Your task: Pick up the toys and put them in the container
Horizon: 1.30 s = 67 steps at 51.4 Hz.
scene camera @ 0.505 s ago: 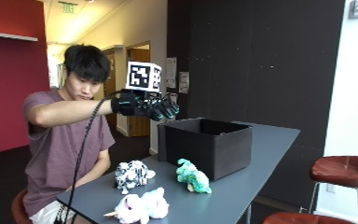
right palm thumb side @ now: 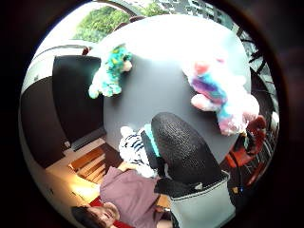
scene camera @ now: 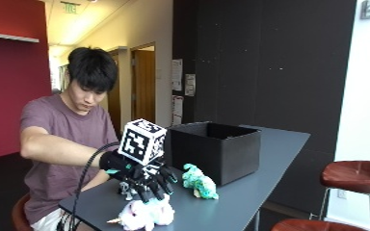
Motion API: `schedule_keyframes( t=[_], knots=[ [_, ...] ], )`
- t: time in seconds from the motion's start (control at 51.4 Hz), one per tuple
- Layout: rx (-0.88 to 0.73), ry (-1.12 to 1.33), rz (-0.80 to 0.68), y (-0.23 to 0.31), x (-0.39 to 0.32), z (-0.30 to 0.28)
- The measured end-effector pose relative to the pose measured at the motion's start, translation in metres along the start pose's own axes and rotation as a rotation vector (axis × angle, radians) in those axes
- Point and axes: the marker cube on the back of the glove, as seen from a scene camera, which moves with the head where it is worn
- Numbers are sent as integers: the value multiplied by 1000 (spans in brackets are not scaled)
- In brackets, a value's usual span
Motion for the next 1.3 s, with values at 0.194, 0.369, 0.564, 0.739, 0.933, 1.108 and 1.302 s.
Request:
schedule_keyframes(
  t=[0.194,0.369,0.564,0.739,0.933,1.108,1.302],
  knots=[
    [-32,-23,36,-18,14,43],
    [-19,-10,71,-28,16,77],
    [57,-3,101,-33,13,79],
    [14,-70,71,-32,-9,77],
    [-164,-103,20,-8,-53,45],
    [-58,-86,-55,25,-103,-45],
    [109,7,-174,70,-190,-165]
  ],
)
